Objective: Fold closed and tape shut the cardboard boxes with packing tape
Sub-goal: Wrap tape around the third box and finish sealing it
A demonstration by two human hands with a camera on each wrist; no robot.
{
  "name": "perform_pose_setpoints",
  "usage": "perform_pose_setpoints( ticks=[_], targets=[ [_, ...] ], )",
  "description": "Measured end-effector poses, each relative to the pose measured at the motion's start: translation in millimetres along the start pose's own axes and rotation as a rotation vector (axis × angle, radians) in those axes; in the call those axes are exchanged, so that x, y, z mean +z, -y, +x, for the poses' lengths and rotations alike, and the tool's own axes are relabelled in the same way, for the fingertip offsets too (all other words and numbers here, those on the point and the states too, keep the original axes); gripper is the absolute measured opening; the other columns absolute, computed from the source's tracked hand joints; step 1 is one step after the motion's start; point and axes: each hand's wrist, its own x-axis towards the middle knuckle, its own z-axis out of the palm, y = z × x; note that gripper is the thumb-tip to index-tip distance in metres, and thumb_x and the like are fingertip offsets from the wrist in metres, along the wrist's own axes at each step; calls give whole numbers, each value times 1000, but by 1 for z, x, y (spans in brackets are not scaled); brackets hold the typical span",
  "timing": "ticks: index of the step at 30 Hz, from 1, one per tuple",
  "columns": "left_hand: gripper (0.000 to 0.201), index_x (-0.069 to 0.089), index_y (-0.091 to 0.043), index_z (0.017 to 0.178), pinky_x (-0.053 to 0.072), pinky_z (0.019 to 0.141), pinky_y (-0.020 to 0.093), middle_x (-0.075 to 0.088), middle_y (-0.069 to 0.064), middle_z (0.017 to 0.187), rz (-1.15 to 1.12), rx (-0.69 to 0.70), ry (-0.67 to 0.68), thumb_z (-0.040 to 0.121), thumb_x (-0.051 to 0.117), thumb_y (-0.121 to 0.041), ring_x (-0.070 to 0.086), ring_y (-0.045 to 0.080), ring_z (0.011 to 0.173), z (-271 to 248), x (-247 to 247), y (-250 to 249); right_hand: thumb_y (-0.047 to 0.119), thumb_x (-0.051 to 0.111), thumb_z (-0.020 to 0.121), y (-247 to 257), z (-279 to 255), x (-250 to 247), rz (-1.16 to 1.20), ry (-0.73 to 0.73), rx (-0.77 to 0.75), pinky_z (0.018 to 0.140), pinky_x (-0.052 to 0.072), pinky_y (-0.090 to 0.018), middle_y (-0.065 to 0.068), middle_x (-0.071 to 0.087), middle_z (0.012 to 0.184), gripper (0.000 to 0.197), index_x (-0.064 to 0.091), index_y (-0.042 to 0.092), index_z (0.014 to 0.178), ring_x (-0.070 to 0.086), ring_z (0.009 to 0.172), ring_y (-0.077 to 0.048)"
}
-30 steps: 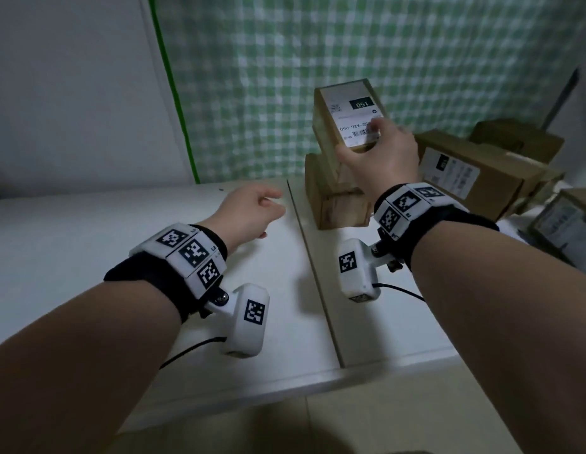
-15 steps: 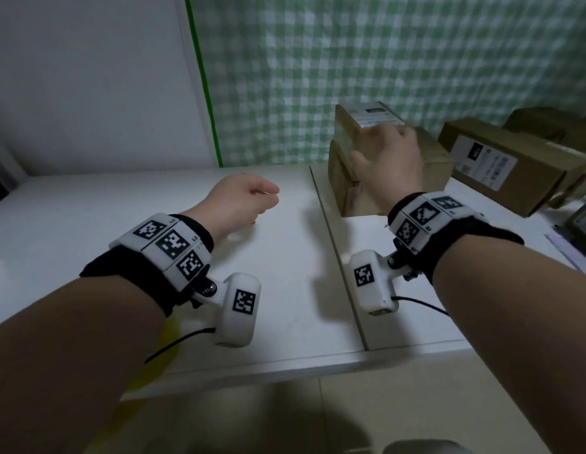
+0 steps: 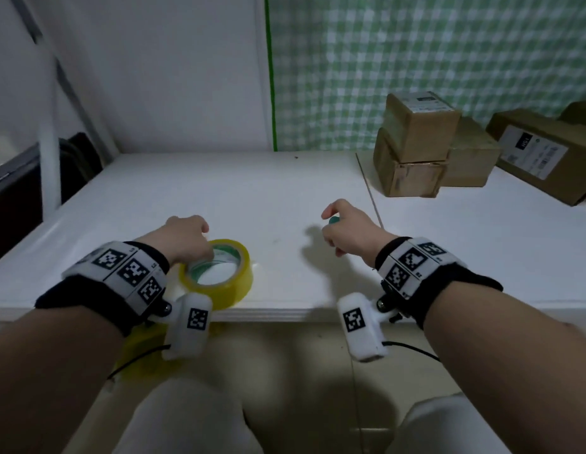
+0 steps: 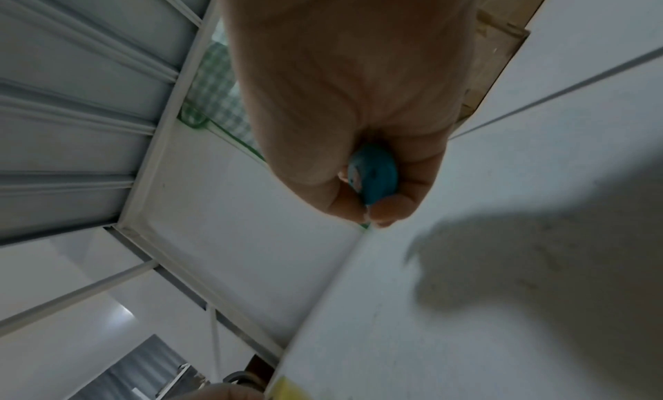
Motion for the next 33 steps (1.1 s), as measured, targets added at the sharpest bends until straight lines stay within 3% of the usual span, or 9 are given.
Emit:
perform_pose_setpoints(
  ticks=[3, 7, 14, 18, 21, 25, 27, 31, 33],
  targets=[
    [40, 48, -10, 127, 53, 54, 34, 53, 13, 103, -123, -35, 54, 88, 52, -1, 58, 29, 83, 0, 7, 5, 0, 46, 89, 1, -5, 9, 47, -1, -15, 50, 46, -21, -14, 52, 94, 24, 46, 14, 109, 52, 62, -19],
    [26, 59, -4, 107, 57, 52, 35, 60, 19, 92, -152, -4, 44, 87, 47, 8, 64, 32, 74, 1, 13, 4, -2, 51, 89, -3, -7, 10, 141, -8, 1, 49, 49, -21, -13, 61, 85, 24, 49, 12, 109, 59, 59, -19],
    [27, 58, -12, 106, 45, 34, 20, 59, 13, 85, -414, 139, 30, 88, 51, 6, 58, 24, 61, 5, 17, -25, 6, 58, 87, -9, 0, 6, 131, 1, -16, 44, 38, -20, -5, 59, 82, 15, 59, 16, 98, 50, 55, -12],
    [29, 58, -18, 105, 43, 34, 16, 59, 10, 89, -498, 200, 48, 88, 53, 4, 56, 21, 63, 7, 21, -46, 12, 62, 88, -14, 3, 6, 219, 50, -9, 47, 37, -20, -1, 53, 77, 22, 62, 20, 108, 46, 56, -12],
    [27, 59, -17, 102, 44, 34, 17, 58, 10, 83, -524, 200, 43, 87, 53, 5, 55, 22, 59, 11, 25, -59, 3, 51, 88, -18, 7, 5, 272, -11, 36, 50, 39, -22, -2, 52, 76, 26, 58, 17, 109, 47, 58, -14],
    [21, 60, -12, 91, 58, 63, 42, 61, 15, 86, -596, 148, 41, 88, 50, 6, 64, 33, 68, 19, 33, -72, 1, 39, 88, -21, 14, -2, 336, -133, 57, 52, 44, -24, -3, 48, 81, 21, 49, 13, 102, 49, 60, -17],
    [23, 58, -13, 83, 57, 72, 52, 61, 18, 87, -636, 119, 49, 88, 47, 7, 67, 40, 77, 24, 36, -77, 0, 41, 88, -22, 17, -6, 384, -194, 29, 51, 47, -23, -5, 48, 83, 19, 49, 11, 102, 49, 57, -17],
    [12, 57, -7, 86, 58, 72, 48, 60, 19, 89, -656, 65, 80, 89, 49, 1, 66, 35, 70, 31, 44, -93, 0, 61, 84, -21, 22, -14, 427, -280, -90, 48, 48, -21, -8, 55, 91, 23, 52, 12, 102, 54, 55, -15],
    [7, 57, -4, 93, 60, 61, 39, 57, 17, 90, -697, 48, 108, 90, 51, -3, 63, 28, 64, 33, 50, -99, 4, 69, 80, -19, 26, -14, 394, -279, -123, 50, 50, -20, -12, 59, 94, 26, 56, 13, 101, 57, 55, -16]
  ],
)
